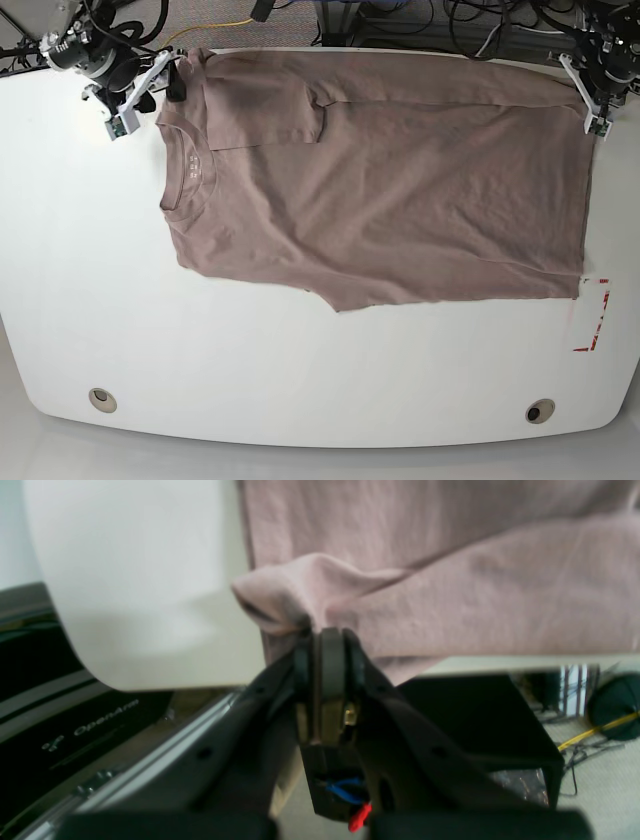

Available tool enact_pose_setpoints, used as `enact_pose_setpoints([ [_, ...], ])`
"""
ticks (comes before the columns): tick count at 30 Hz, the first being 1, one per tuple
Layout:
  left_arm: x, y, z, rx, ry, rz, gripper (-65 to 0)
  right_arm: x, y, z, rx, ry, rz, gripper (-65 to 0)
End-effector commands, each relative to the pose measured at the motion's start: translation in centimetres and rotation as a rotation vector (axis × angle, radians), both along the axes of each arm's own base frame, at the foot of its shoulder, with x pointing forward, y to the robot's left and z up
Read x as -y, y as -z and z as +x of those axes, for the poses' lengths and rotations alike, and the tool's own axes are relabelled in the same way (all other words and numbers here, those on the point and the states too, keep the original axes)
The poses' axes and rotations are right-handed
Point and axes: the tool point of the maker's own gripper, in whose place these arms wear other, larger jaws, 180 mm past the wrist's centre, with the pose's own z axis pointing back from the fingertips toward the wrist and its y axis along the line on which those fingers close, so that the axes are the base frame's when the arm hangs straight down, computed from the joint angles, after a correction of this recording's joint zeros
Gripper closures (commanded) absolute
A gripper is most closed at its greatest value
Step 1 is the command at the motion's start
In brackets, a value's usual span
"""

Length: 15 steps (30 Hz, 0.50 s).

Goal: Fold the T-shirt properly
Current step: 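Release the collar edge and move both grippers to the hem corners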

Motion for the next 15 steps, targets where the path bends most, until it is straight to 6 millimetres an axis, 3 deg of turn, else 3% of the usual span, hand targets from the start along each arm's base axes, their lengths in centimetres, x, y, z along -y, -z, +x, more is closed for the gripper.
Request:
enact_pose_setpoints([
  [1,0.3,-0.5,0.8,0.017,0.03,0.008,-14.9,0.8,-1.6,0.8,0.07,0.046,0.023,-36.3],
  [3,0.7,-0.3,0.9,0.013,0.04,0.003,-23.1,1.1,-2.1,1.1,0.095,0.065,0.04,-38.4],
  [7,1.6,0.1,1.2,0.006,0.07,-0.01,-36.7,1.0,-3.6,4.0,0.181,0.064,0.058,-40.3],
  [11,1.2,-0.4,1.9,0.015,0.089,0.005,-37.8,1.3,-4.1,6.4,0.224,0.073,0.056,-40.1],
  [15,1.0,-2.2,5.2,0.109,0.088,0.018,-37.8,1.3,-4.2,9.7,0.238,0.054,0.015,-40.1],
])
